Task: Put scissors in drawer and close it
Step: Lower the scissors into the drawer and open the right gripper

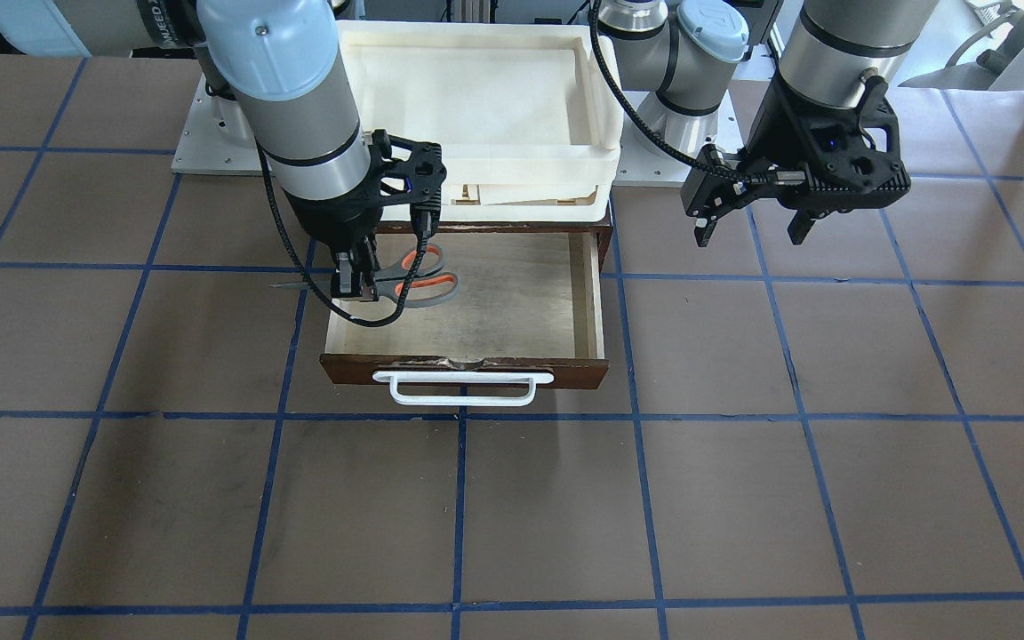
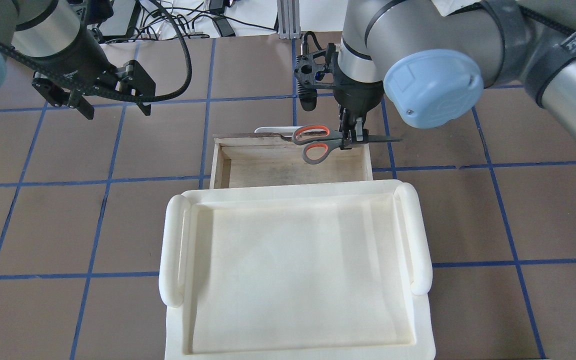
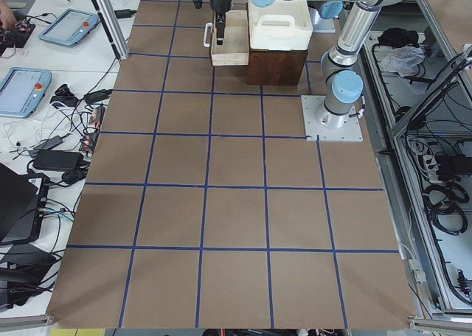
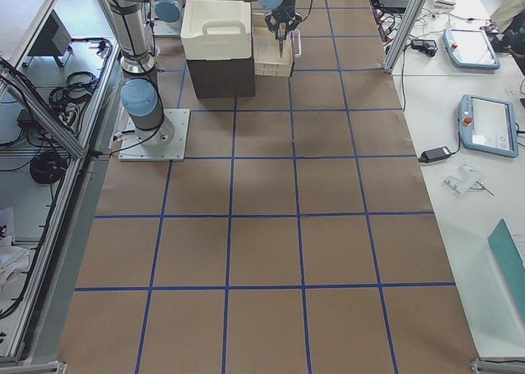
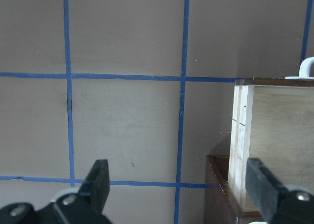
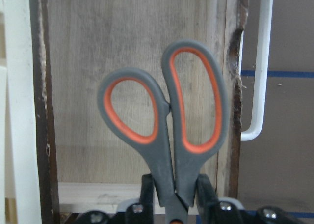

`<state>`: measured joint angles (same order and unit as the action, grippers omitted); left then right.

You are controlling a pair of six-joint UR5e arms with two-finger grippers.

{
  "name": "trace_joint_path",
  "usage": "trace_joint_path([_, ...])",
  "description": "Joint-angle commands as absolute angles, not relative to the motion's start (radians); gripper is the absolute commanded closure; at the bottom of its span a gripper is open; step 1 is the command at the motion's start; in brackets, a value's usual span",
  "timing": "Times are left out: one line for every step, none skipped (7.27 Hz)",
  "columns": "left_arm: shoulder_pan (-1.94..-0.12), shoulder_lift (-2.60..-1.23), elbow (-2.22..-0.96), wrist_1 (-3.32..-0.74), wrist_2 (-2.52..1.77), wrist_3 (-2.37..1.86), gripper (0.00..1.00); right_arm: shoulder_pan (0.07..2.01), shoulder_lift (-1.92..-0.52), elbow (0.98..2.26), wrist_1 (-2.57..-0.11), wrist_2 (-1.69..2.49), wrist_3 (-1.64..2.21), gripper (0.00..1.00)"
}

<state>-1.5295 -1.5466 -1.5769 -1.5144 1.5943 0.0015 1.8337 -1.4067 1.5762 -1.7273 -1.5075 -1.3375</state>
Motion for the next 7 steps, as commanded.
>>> trace_joint_path([-1.528,-1.546,-1.577,-1.516,1.595,0.002,0.00,1.914,-1.362,1.575,-1.790,-1.508,-1.238,1.00])
trace_joint_path([-1.529,-1.546,-1.577,-1.516,1.595,0.002,0.00,1.943,-1.329,1.575,-1.819,-1.508,-1.205,1.00])
trace_joint_path([-1.528,-1.546,-1.577,-1.516,1.595,0.002,0.00,1.965,-1.307,1.575,-1.845,-1.509,-1.194,1.00])
trace_joint_path([-1.529,-1.545,-1.577,-1.517,1.597,0.002,0.00,1.986,-1.298,1.575,-1.858,-1.519,-1.192,1.00])
trace_joint_path([-1.526,-1.546,-1.577,-1.517,1.597,0.002,0.00,2.002,-1.289,1.575,-1.865,-1.520,-1.190,1.00])
trace_joint_path([-1.528,-1.545,-1.577,-1.517,1.597,0.002,0.00,2.002,-1.286,1.575,-1.867,-1.519,-1.190,1.00])
trace_joint_path([-1.528,-1.546,-1.577,-1.517,1.597,0.002,0.00,2.002,-1.272,1.577,-1.859,-1.523,-1.192,1.00])
